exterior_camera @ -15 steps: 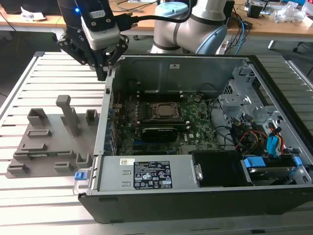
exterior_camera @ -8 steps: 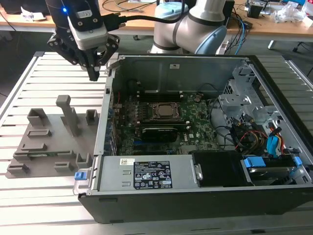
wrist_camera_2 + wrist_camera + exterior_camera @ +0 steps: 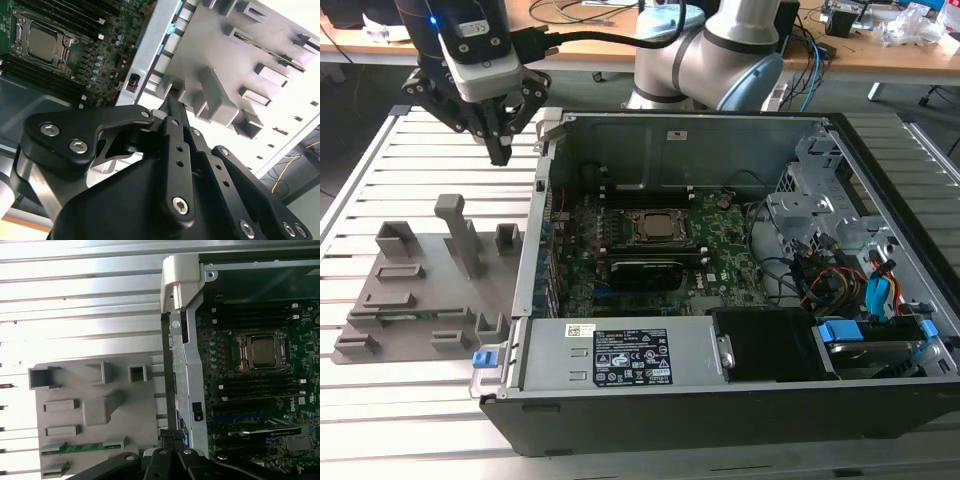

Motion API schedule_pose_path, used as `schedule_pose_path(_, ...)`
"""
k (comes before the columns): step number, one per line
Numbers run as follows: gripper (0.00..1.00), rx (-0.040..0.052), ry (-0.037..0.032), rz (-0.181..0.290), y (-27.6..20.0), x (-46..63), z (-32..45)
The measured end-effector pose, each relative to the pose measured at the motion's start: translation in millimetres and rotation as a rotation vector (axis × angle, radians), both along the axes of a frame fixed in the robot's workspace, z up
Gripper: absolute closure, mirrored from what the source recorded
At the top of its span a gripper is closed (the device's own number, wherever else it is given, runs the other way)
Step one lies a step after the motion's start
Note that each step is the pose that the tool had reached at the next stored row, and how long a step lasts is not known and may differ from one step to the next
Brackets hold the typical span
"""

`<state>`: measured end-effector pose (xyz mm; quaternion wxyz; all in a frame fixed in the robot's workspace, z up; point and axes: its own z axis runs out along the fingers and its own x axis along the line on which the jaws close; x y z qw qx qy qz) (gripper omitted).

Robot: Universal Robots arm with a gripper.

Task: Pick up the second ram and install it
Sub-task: 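Reach for the second ram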

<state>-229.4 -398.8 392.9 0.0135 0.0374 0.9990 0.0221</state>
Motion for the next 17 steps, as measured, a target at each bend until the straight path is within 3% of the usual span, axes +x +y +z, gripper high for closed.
schedule_pose_path(4,0.89,-0.0001,0.0001,0.000,0.0,-6.2,0.0)
schedule_pose_path(17,0.89,0.0000,0.0001,0.000,0.0,-47.7,-0.1)
